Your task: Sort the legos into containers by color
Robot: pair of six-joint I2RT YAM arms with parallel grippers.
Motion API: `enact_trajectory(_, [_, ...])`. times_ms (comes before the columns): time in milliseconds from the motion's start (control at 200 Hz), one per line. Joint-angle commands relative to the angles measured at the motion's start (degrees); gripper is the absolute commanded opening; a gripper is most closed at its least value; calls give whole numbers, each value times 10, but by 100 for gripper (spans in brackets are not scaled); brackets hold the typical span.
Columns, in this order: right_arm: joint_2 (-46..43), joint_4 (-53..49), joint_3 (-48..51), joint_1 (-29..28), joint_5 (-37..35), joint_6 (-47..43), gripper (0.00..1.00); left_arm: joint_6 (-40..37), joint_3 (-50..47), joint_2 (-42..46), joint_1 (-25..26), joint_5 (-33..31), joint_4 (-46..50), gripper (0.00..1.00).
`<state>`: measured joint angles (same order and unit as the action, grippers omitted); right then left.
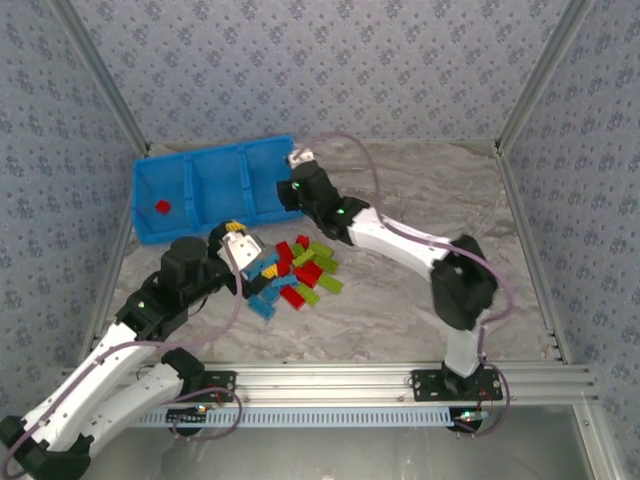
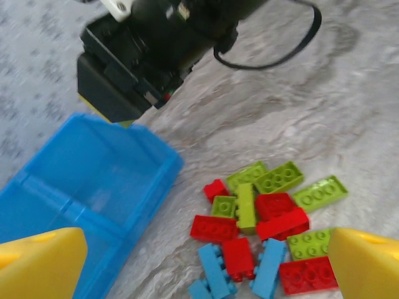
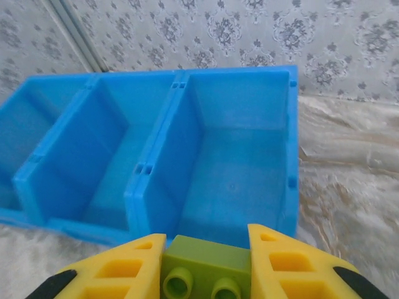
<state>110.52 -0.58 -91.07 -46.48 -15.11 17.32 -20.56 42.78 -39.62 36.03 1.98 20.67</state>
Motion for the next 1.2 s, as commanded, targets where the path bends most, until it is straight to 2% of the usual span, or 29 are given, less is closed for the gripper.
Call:
enact_trajectory(0, [106, -64, -103, 8, -4, -53, 25, 71, 32, -6, -22, -67, -23, 99])
enact_trajectory(125, [211, -144, -249, 18, 2, -52, 28, 72, 24, 6, -32, -104, -33, 99])
enact_trajectory(275, [302, -257, -410, 22, 6, -54, 50, 74, 22, 10, -32, -139, -34, 99])
enact_trajectory(345, [307, -275, -431, 21, 4, -55, 54, 73, 23, 7, -32, -146, -33, 99])
enact_trajectory(510, [267, -285, -415, 18, 5, -53, 55, 74, 23, 2, -33, -151, -31, 99])
enact_trajectory(670, [175, -307, -347, 16, 21, -52, 57, 90, 31, -10, -38, -174, -21, 97])
enact_trajectory(780, [65, -303, -236, 20, 48, -61, 59, 121, 58, -65, -50, -197, 15, 91])
enact_trajectory(909, [-93, -279, -64, 28, 101, -71, 67, 260, 175, -198, -50, -222, 168, 89])
enact_trajectory(994, [-193, -279, 34, 35, 144, -73, 74, 338, 214, -264, -58, -174, 224, 84])
enact_trajectory(1099, [-298, -270, 134, 38, 191, -57, 81, 413, 212, -342, -80, -81, 216, 79])
enact_trajectory(1194, [-376, -247, 219, 37, 239, -23, 84, 456, 209, -413, -100, -66, 196, 69])
